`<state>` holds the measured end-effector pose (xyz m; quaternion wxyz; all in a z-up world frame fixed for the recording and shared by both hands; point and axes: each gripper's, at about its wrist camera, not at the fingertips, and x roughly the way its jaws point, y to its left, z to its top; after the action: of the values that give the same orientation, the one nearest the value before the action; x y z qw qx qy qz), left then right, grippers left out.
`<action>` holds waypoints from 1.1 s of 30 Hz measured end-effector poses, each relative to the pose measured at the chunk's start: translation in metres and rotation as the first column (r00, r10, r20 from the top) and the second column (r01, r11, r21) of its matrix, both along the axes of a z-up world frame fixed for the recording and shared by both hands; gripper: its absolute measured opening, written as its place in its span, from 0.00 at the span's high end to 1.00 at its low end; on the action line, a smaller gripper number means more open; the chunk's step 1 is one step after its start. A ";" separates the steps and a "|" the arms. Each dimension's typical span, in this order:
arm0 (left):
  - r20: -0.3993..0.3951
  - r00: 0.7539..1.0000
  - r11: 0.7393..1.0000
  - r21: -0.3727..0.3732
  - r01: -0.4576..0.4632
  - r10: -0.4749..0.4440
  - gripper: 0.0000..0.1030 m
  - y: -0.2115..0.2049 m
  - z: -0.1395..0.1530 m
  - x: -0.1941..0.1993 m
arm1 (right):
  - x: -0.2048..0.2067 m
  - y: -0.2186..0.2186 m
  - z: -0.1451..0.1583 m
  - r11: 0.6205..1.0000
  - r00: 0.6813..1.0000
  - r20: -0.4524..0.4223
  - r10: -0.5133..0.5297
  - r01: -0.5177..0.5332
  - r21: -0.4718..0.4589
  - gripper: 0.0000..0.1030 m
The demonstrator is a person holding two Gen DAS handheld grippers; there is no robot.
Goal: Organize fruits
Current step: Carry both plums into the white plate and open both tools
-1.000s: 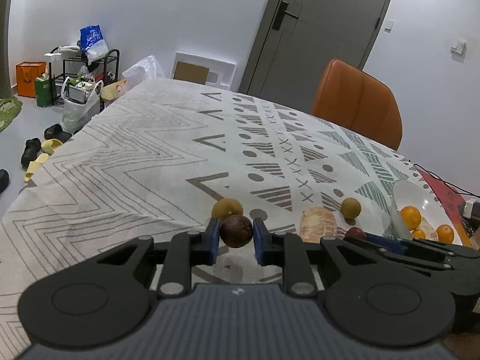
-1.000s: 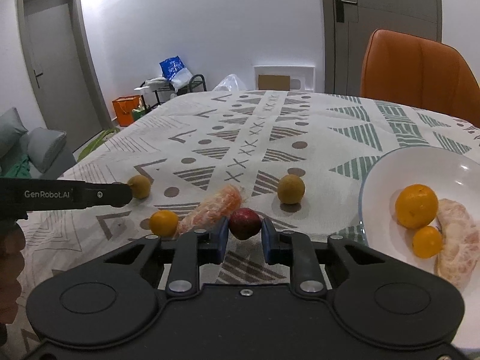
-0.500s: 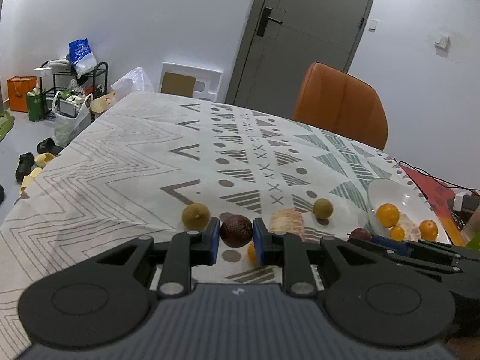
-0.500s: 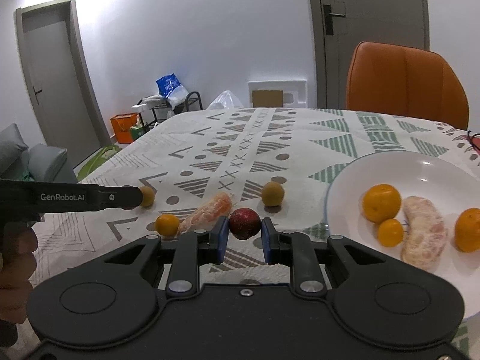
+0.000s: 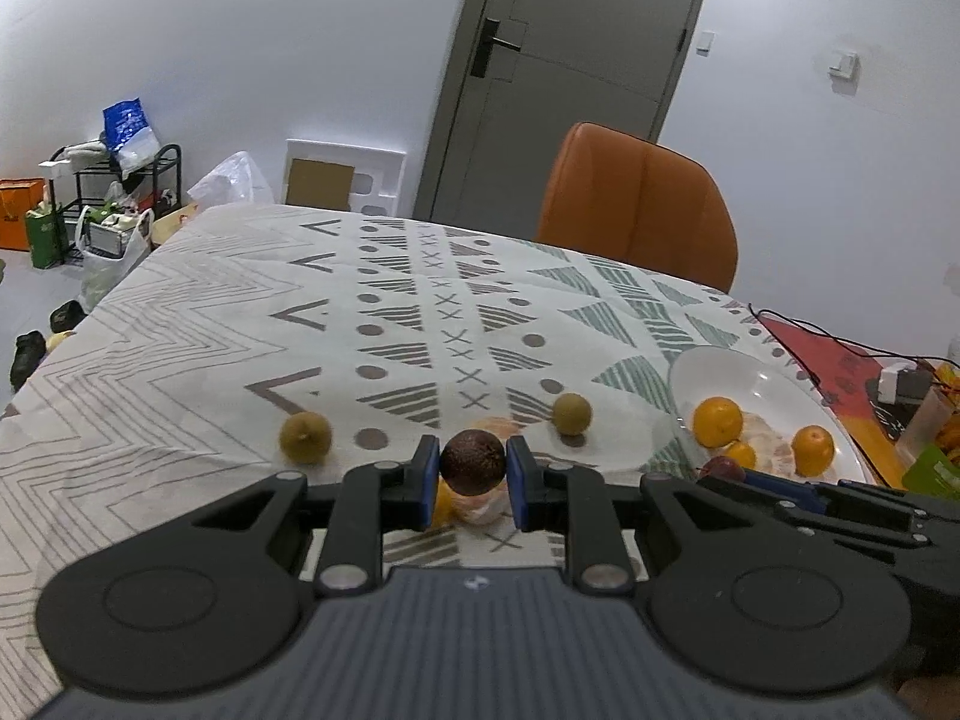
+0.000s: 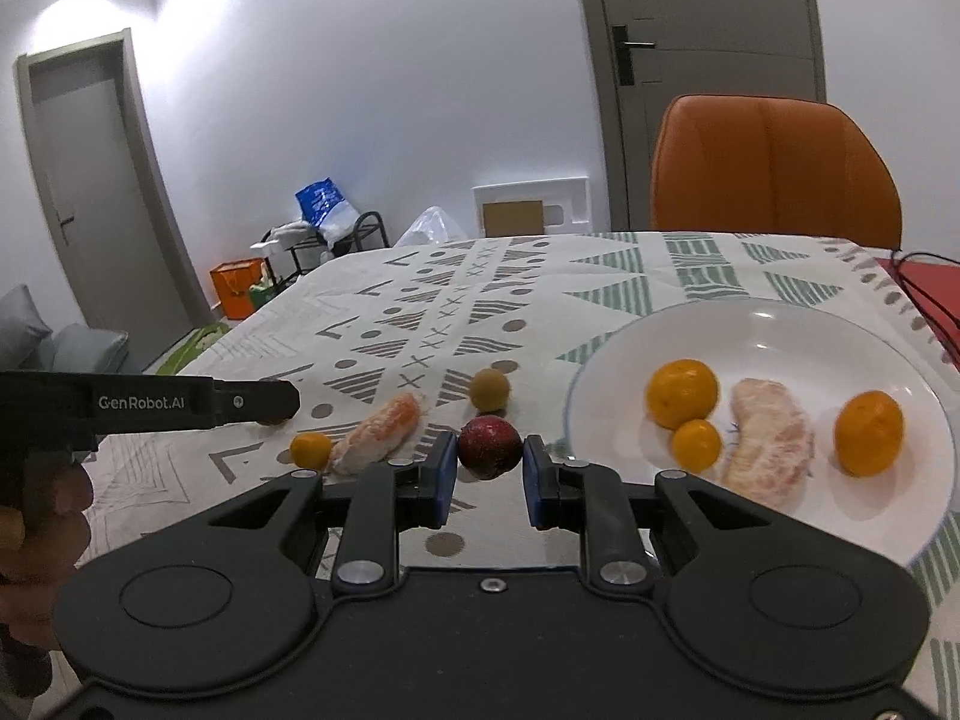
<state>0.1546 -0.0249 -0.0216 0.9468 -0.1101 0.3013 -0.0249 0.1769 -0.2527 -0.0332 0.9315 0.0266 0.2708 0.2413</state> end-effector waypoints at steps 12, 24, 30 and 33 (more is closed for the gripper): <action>0.019 0.999 0.998 0.024 0.050 -0.051 0.79 -0.033 0.005 0.002 | -0.005 -0.038 -0.003 0.998 0.998 0.002 -0.057 0.057 0.036 0.79; 0.006 0.996 0.995 0.040 0.092 -0.093 0.79 -0.057 0.003 0.008 | -0.006 -0.072 -0.009 0.990 0.992 -0.008 -0.127 0.127 0.056 0.79; 0.001 0.993 0.992 0.038 0.120 -0.121 0.78 -0.071 0.000 0.014 | -0.005 -0.088 -0.014 0.984 0.985 -0.019 -0.170 0.171 0.051 0.79; -0.005 0.990 0.990 0.039 0.138 -0.137 0.79 -0.078 -0.002 0.017 | -0.004 -0.095 -0.015 0.980 0.981 -0.023 -0.193 0.194 0.051 0.79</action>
<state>0.1714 -0.1034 -0.0231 0.9445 -0.0703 0.3098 -0.0840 0.1728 -0.3480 -0.0478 0.9472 0.0794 0.2686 0.1564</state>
